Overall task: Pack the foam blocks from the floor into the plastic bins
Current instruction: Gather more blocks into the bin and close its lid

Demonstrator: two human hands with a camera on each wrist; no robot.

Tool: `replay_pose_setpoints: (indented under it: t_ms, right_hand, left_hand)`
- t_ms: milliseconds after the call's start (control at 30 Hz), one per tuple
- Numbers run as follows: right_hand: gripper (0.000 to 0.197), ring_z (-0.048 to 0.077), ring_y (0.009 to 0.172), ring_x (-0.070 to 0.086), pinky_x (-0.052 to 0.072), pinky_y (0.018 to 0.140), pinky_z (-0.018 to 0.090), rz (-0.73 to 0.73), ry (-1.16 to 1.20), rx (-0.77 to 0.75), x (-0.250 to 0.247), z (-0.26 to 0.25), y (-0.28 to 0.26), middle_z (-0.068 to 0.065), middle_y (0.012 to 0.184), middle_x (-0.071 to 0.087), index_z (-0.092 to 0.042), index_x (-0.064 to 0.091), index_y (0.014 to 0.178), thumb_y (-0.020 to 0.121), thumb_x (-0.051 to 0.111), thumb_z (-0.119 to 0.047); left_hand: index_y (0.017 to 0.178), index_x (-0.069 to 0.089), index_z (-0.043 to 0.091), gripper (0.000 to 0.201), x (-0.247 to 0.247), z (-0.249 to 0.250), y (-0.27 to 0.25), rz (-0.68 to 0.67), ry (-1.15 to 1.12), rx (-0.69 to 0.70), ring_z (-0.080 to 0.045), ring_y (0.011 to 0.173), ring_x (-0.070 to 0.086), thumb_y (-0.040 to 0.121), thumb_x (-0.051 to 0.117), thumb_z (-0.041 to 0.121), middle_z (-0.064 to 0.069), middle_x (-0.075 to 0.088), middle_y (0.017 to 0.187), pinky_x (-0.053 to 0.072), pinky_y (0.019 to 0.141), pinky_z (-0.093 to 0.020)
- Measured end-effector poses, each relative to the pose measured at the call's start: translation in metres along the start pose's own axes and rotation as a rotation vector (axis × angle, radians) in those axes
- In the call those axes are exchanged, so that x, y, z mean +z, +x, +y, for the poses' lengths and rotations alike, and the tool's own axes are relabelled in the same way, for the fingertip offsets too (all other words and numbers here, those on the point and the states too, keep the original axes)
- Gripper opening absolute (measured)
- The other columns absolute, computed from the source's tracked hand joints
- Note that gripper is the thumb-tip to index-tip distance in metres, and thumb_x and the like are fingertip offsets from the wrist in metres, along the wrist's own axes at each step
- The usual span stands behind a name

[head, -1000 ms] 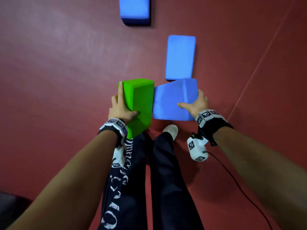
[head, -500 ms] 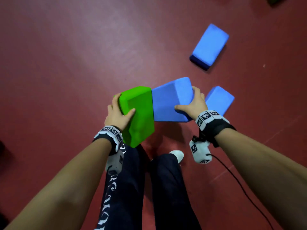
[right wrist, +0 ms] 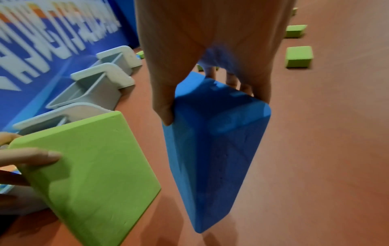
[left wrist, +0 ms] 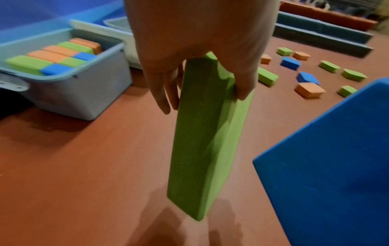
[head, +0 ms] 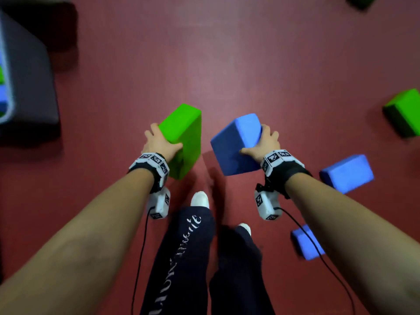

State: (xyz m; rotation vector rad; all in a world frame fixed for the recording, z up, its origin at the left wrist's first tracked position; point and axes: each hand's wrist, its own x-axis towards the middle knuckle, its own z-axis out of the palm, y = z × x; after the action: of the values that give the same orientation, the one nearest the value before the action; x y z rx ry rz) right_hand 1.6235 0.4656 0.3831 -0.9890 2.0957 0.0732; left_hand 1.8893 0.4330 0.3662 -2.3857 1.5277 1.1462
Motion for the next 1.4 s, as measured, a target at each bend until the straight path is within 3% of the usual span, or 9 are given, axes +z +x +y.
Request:
replay_pose_setpoints:
  t_ms: [167, 300, 500, 667, 733, 900, 1000, 1233, 1400]
  right_hand:
    - [0.088, 0.039, 0.109, 0.050, 0.045, 0.091, 0.044, -0.020, -0.103, -0.155, 0.003, -0.116, 0.028, 0.014, 0.127, 0.034, -0.014, 0.031, 0.133, 0.063, 0.080, -0.034]
    - [0.085, 0.038, 0.106, 0.050, 0.046, 0.089, 0.045, -0.069, -0.177, -0.283, 0.013, -0.198, 0.040, 0.013, 0.124, 0.035, -0.013, 0.032, 0.131, 0.064, 0.079, -0.034]
    - [0.089, 0.038, 0.108, 0.049, 0.046, 0.091, 0.046, -0.219, -0.356, -0.399, 0.033, -0.293, 0.066, 0.012, 0.122, 0.035, -0.014, 0.032, 0.132, 0.061, 0.081, -0.039]
    - [0.093, 0.037, 0.112, 0.045, 0.046, 0.091, 0.046, -0.298, -0.458, -0.507, 0.031, -0.381, 0.090, 0.012, 0.123, 0.034, -0.016, 0.029, 0.136, 0.062, 0.081, -0.039]
    - [0.094, 0.037, 0.112, 0.044, 0.045, 0.092, 0.046, -0.292, -0.484, -0.541, 0.031, -0.419, 0.104, 0.012, 0.123, 0.034, -0.016, 0.029, 0.136, 0.062, 0.081, -0.040]
    - [0.088, 0.039, 0.110, 0.047, 0.046, 0.091, 0.046, -0.253, -0.542, -0.588, 0.045, -0.500, 0.118, 0.013, 0.123, 0.035, -0.014, 0.031, 0.133, 0.063, 0.080, -0.036]
    - [0.085, 0.038, 0.108, 0.048, 0.047, 0.088, 0.044, -0.246, -0.541, -0.598, 0.067, -0.546, 0.117, 0.012, 0.123, 0.034, -0.014, 0.031, 0.133, 0.065, 0.078, -0.032]
    - [0.084, 0.038, 0.110, 0.046, 0.044, 0.094, 0.046, -0.253, -0.553, -0.659, 0.128, -0.661, 0.086, 0.014, 0.125, 0.034, -0.010, 0.030, 0.134, 0.067, 0.078, -0.029]
    - [0.083, 0.040, 0.110, 0.046, 0.043, 0.093, 0.045, -0.180, -0.609, -0.747, 0.167, -0.755, 0.056, 0.016, 0.123, 0.036, -0.009, 0.033, 0.132, 0.065, 0.078, -0.030]
  left_hand:
    - [0.131, 0.030, 0.002, 0.082, -0.080, -0.042, 0.042, 0.196, -0.150, -0.178, -0.042, 0.110, 0.053, 0.074, 0.074, 0.041, -0.017, 0.039, 0.132, 0.042, 0.091, -0.046]
    - [0.134, 0.029, 0.001, 0.084, -0.131, -0.065, 0.072, 0.297, -0.267, -0.345, -0.046, 0.111, 0.052, 0.072, 0.076, 0.034, -0.018, 0.036, 0.135, 0.041, 0.093, -0.046]
    - [0.140, 0.025, 0.006, 0.087, -0.190, -0.097, 0.110, 0.293, -0.384, -0.582, -0.049, 0.114, 0.050, 0.074, 0.078, 0.028, -0.024, 0.027, 0.138, 0.042, 0.096, -0.047]
    - [0.137, 0.029, 0.004, 0.092, -0.222, -0.110, 0.140, 0.339, -0.463, -0.702, -0.046, 0.115, 0.050, 0.072, 0.078, 0.047, -0.023, 0.032, 0.136, 0.042, 0.095, -0.048]
    - [0.135, 0.030, 0.003, 0.090, -0.233, -0.116, 0.156, 0.348, -0.490, -0.759, -0.045, 0.116, 0.049, 0.072, 0.077, 0.047, -0.022, 0.035, 0.134, 0.041, 0.096, -0.048]
    - [0.135, 0.028, 0.002, 0.085, -0.258, -0.128, 0.194, 0.329, -0.685, -0.839, -0.042, 0.119, 0.046, 0.072, 0.079, 0.029, -0.022, 0.033, 0.137, 0.039, 0.098, -0.044]
    - [0.133, 0.029, 0.000, 0.084, -0.278, -0.136, 0.219, 0.350, -0.790, -0.859, -0.040, 0.122, 0.044, 0.071, 0.080, 0.027, -0.024, 0.035, 0.138, 0.039, 0.098, -0.043]
    - [0.128, 0.037, 0.002, 0.092, -0.342, -0.185, 0.266, 0.429, -0.895, -0.799, -0.037, 0.121, 0.046, 0.065, 0.079, 0.054, -0.023, 0.046, 0.130, 0.038, 0.097, -0.041]
    - [0.124, 0.041, 0.003, 0.082, -0.413, -0.237, 0.280, 0.538, -0.902, -0.794, -0.039, 0.115, 0.051, 0.071, 0.073, 0.057, -0.022, 0.049, 0.127, 0.042, 0.093, -0.042]
